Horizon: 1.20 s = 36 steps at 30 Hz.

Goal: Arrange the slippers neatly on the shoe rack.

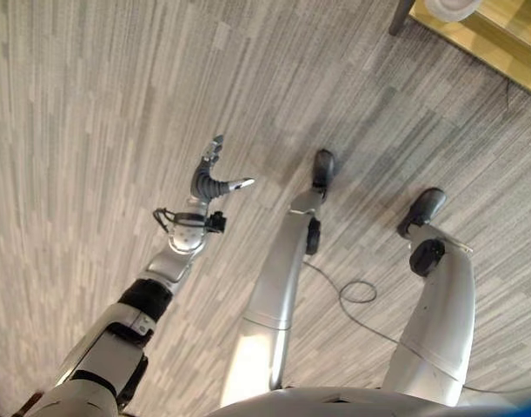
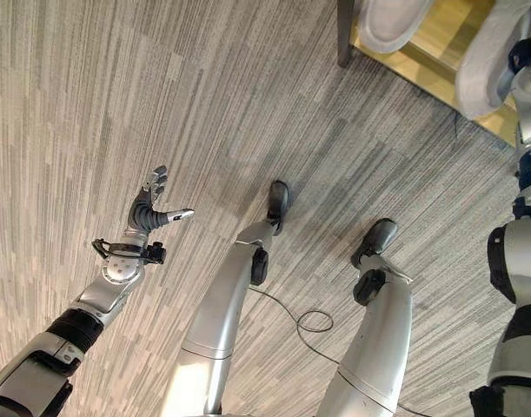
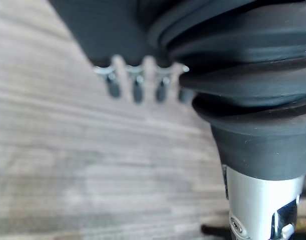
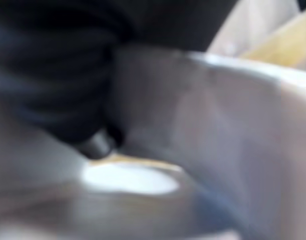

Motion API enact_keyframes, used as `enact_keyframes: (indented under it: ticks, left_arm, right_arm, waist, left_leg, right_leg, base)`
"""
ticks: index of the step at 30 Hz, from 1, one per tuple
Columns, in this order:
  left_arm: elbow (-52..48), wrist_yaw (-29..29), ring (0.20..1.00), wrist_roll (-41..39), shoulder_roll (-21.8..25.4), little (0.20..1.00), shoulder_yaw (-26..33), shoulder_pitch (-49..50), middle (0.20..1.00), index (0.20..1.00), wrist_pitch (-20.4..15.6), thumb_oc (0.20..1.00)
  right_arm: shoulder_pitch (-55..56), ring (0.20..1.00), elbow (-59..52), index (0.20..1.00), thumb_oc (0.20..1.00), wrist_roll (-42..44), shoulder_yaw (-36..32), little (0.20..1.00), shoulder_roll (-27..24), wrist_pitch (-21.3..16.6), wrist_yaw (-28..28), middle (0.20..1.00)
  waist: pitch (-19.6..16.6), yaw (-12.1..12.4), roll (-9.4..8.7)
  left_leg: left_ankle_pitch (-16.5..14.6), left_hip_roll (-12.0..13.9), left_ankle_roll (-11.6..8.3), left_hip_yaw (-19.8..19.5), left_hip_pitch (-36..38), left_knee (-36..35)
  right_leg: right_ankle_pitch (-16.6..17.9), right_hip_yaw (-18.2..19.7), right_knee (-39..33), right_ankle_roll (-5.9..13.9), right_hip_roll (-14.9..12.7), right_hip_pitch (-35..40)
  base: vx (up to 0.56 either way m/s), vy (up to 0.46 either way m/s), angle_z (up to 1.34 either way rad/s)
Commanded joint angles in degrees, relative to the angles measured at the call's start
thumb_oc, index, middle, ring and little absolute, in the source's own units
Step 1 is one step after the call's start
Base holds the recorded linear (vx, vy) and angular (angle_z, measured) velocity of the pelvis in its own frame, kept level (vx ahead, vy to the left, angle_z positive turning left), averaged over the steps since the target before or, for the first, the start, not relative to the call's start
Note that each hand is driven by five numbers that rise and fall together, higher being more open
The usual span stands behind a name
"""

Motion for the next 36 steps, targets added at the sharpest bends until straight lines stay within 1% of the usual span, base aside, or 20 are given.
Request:
enact_keyframes:
  ticks: [1,3,6,13,19,20,26,29,36]
  left_arm:
    - [2.28,1.89,1.0,1.24,-0.19,1.0,2.86,8.99,1.0,1.0,-2.41,1.0]
    - [2.52,2.07,1.0,-0.37,-0.25,1.0,3.68,9.54,1.0,1.0,-2.61,1.0]
    - [2.9,2.19,1.0,-0.4,-0.3,1.0,4.58,9.96,1.0,1.0,-2.65,1.0]
    - [2.66,2.59,1.0,0.92,-0.16,1.0,3.66,10.57,1.0,1.0,-2.44,1.0]
    - [2.98,2.35,1.0,2.73,1.07,1.0,2.68,10.87,1.0,1.0,-2.28,1.0]
    - [3.15,2.13,1.0,2.07,1.09,1.0,2.86,10.88,1.0,1.0,-2.17,1.0]
    - [3.49,2.23,1.0,1.88,1.71,1.0,3.7,11.34,1.0,1.0,-2.35,1.0]
    - [3.89,2.25,1.0,1.35,1.33,1.0,4.1,11.75,1.0,1.0,-2.18,1.0]
    - [4.53,2.44,1.0,2.34,1.14,1.0,3.75,12.17,1.0,1.0,-1.88,1.0]
  right_arm:
    - [0.32,0.2,-1.73,0.2,0.2,-4.43,4.6,0.2,-1.32,0.34,-1.87,0.2]
    - [-0.93,0.2,-0.38,0.2,0.2,-3.05,4.86,0.2,-0.86,0.11,-1.95,0.2]
    - [-1.23,0.2,-0.68,0.2,0.2,-3.69,5.52,0.2,-1.33,0.35,-1.28,0.2]
    - [-1.78,0.2,0.82,0.2,0.2,-1.78,3.97,0.2,-1.81,0.32,-2.42,0.2]
    - [-3.8,0.2,1.25,0.2,0.2,-2.36,6.13,0.2,-1.82,0.77,-1.83,0.2]
    - [-3.9,1.0,1.46,1.0,1.0,-1.8,6.1,1.0,-1.48,0.69,-1.76,1.0]
    - [-4.77,1.0,2.14,1.0,1.0,-2.63,7.77,1.0,-1.1,1.3,-0.74,1.0]
    - [-5.37,1.0,3.31,1.0,1.0,-3.54,7.93,1.0,-0.21,2.4,-1.14,1.0]
    - [-3.2,1.0,3.81,1.0,1.0,-2.63,5.89,1.0,-0.37,2.01,-1.38,1.0]
  waist:
    - [-7.56,1.39,0.02]
    - [-7.66,1.81,-0.09]
    - [-7.69,1.59,-0.14]
    - [-7.58,1.54,-0.57]
    - [-7.72,1.43,-0.96]
    - [-7.78,1.47,-1.03]
    - [-7.66,1.48,-1.05]
    - [-7.3,1.45,-0.86]
    - [-7.15,1.01,-1.14]
  left_leg:
    - [-5.17,1.27,-3.99,-2.24,-0.4,1.5]
    - [-5.15,1.18,-3.99,-2.26,-0.61,1.75]
    - [-5.17,1.17,-4.03,-2.34,-0.84,2.0]
    - [-5.42,1.38,-4.22,-2.68,-1.24,2.19]
    - [-5.48,1.58,-4.42,-2.75,-1.88,3.0]
    - [-5.64,1.61,-4.39,-2.79,-1.71,3.1]
    - [-5.58,1.7,-4.45,-2.71,-1.34,2.57]
    - [-5.34,1.74,-4.61,-2.84,-1.37,2.73]
    - [-5.36,1.74,-4.77,-2.85,-1.59,3.1]
  right_leg:
    - [2.3,4.09,-2.65,2.54,0.39,4.16]
    - [2.25,3.88,-2.47,2.51,0.31,4.16]
    - [2.05,3.68,-1.95,2.48,0.34,3.95]
    - [1.27,3.37,-1.51,2.22,0.5,3.62]
    - [1.09,3.41,-1.1,1.83,0.74,3.25]
    - [1.02,3.44,-0.96,1.75,0.82,3.34]
    - [1.06,3.1,-1.36,1.77,0.94,3.83]
    - [1.18,3.29,-1.23,1.85,1.15,3.78]
    - [0.75,3.06,-0.56,1.56,1.11,3.88]
  base:
    - [0.0,0.0,0.0]
    - [0.0,0.0,0.0]
    - [0.0,0.0,0.0]
    - [0.0,0.0,0.0]
    - [0.0,0.0,0.0]
    - [0.0,0.0,0.0]
    - [0.0,0.0,0.0]
    - [0.0,0.0,0.0]
    - [0.0,0.0,0.0]
